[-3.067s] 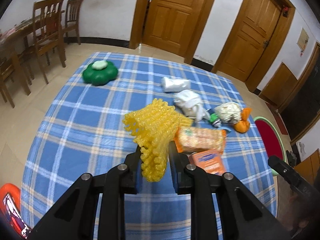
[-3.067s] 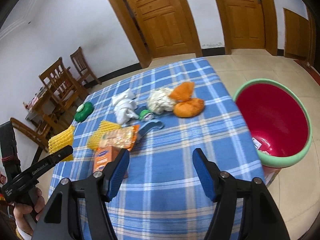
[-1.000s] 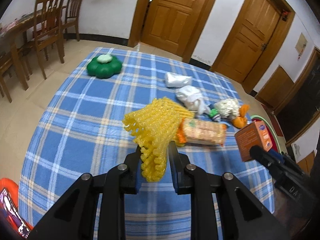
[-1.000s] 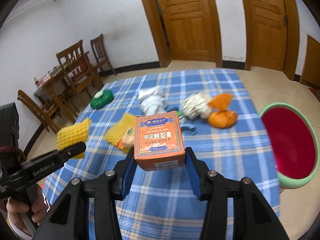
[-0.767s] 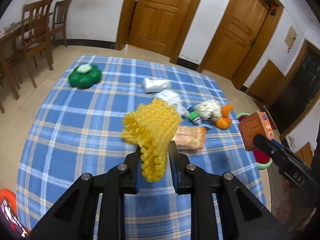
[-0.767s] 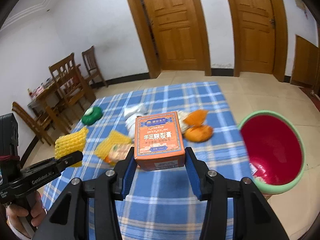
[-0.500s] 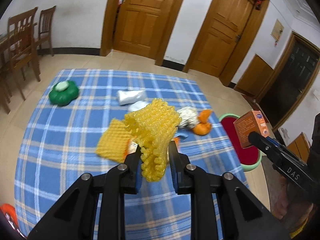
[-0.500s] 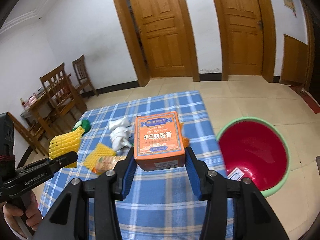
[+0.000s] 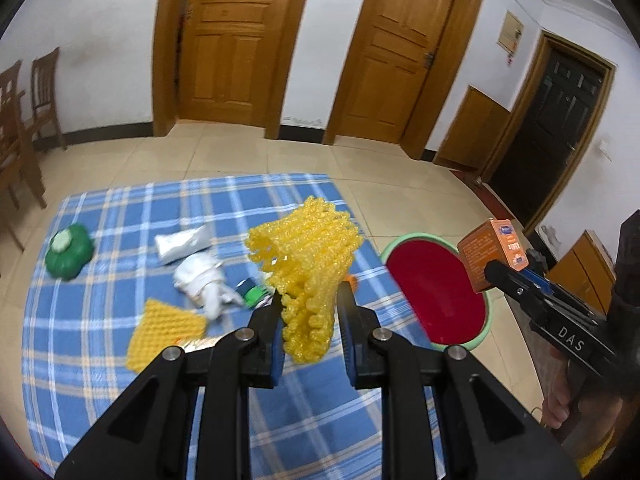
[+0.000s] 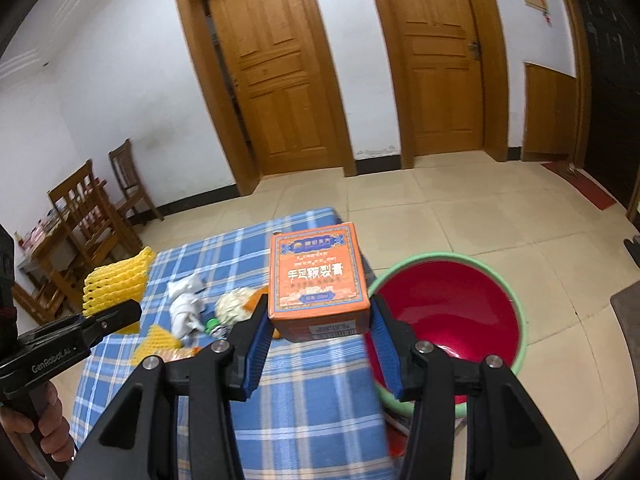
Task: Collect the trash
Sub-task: 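Carry the foam net and orange box over the red bucket with both tools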
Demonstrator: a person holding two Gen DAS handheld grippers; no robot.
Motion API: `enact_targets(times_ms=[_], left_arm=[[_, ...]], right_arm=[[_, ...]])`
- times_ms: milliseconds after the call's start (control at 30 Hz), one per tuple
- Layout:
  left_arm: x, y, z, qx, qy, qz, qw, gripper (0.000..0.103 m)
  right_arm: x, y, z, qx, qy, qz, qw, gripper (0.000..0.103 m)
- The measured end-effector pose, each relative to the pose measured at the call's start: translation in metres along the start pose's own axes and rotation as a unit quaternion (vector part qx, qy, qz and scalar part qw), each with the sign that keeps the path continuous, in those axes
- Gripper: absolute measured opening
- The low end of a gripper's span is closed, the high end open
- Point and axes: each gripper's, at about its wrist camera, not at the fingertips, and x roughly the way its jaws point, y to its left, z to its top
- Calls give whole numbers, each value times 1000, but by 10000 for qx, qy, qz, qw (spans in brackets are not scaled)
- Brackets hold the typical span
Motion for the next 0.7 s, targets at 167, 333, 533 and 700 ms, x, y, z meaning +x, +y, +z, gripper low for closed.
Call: enact_targets(times_ms=[167, 333, 533, 700], left_arm=[[24, -25, 9, 227, 136, -150, 9995, 23], [51, -50, 11, 433, 283, -302, 9982, 23], [92, -78, 6, 637, 590, -439, 9953, 23], [126, -99, 0, 786, 856, -521, 9919, 23]], right_arm=[[2, -31, -3, 295, 31, -184, 9994, 50], [14, -63, -11, 625, 160, -372, 9972, 50], [33, -101, -27, 1004, 395, -522, 9928, 50], [40, -131, -37, 1355, 479, -585, 9879, 50]])
